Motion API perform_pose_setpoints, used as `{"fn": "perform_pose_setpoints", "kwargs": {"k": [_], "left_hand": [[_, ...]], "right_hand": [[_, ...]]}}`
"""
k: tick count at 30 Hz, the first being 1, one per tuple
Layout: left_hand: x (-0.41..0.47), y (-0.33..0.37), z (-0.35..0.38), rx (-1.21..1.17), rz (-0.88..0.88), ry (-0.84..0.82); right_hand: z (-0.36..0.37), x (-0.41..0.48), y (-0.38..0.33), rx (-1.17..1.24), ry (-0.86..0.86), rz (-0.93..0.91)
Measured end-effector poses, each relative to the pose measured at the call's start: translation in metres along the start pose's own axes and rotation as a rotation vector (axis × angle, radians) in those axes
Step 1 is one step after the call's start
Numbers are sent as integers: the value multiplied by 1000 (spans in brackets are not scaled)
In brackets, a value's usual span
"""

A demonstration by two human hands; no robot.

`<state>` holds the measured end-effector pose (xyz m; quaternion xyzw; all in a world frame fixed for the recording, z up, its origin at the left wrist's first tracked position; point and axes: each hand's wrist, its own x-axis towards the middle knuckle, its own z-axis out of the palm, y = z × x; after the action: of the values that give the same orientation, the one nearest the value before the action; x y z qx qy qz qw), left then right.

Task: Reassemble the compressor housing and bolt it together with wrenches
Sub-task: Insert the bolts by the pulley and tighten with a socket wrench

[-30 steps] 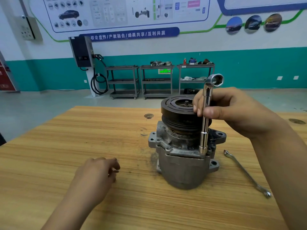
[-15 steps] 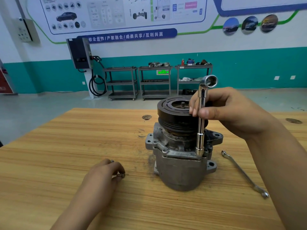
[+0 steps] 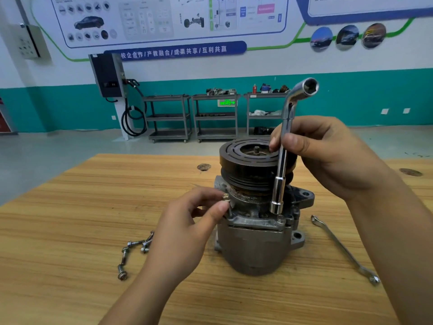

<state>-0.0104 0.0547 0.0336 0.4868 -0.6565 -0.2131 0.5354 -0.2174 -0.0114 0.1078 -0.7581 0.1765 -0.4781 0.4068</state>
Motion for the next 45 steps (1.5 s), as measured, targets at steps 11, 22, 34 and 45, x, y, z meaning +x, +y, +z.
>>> {"fn": "perform_pose_setpoints", "kwargs": {"k": [11, 22, 34, 45], "left_hand": [[4, -11, 3, 195, 142, 31], [0, -20, 3, 218, 124, -1], [-1, -20, 7, 102, 46, 30], [1, -13, 2, 86, 65, 8]], "right_hand": [[13, 1, -10, 16, 124, -70], [49, 13, -20, -200, 248, -137], [51, 19, -16, -387, 138, 23], [48, 18, -17, -342, 105, 109]]}}
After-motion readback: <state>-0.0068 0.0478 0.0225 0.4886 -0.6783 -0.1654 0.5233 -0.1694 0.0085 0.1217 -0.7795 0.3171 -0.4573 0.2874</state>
